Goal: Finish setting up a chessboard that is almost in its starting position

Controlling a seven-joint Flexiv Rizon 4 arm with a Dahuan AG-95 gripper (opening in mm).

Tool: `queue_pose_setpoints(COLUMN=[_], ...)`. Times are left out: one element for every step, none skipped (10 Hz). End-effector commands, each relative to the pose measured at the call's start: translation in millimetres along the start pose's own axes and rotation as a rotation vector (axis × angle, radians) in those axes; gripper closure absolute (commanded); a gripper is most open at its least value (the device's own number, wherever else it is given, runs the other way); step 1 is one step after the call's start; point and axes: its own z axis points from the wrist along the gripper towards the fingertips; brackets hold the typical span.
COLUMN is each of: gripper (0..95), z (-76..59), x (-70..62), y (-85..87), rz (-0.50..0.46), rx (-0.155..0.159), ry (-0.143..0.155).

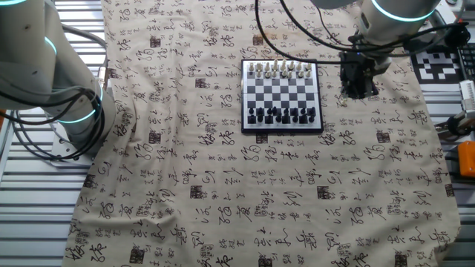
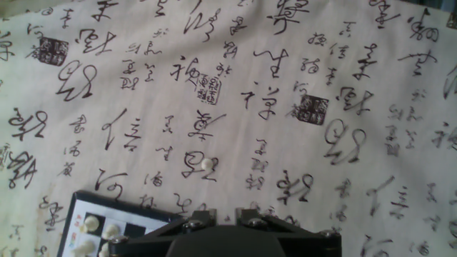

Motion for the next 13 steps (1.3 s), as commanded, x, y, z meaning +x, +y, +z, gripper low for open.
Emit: queue_pose_setpoints(gripper=[57.0,57.0,57.0,57.0,57.0,57.0,57.0,57.0,57.0,76.0,76.0,76.0,76.0], z=[9.7,15.9,16.9,22.6,32.0,39.0,44.5,51.8,55.4,61.1,63.3,67.0,71.0], x=[-9.7,-18.1,-19.7,-26.8,-32.1,-34.3,-35.7,-37.2,-38.0,-39.4,-39.9,-40.6,-41.3], y=[2.9,3.1,3.2,4.0,5.2,6.0,6.4,6.4,6.8,9.1,10.0,10.9,12.4], rz=[0.006,0.006,0.006,0.008,0.011,0.013,0.016,0.019,0.023,0.028,0.029,0.029,0.034], rx=[0.001,0.001,0.001,0.002,0.002,0.001,0.001,0.001,0.0,0.0,0.0,0.0,-0.002], ry=[0.0,-0.002,0.0,0.003,0.001,0.0,-0.001,-0.003,-0.002,-0.002,-0.002,-0.002,-0.002])
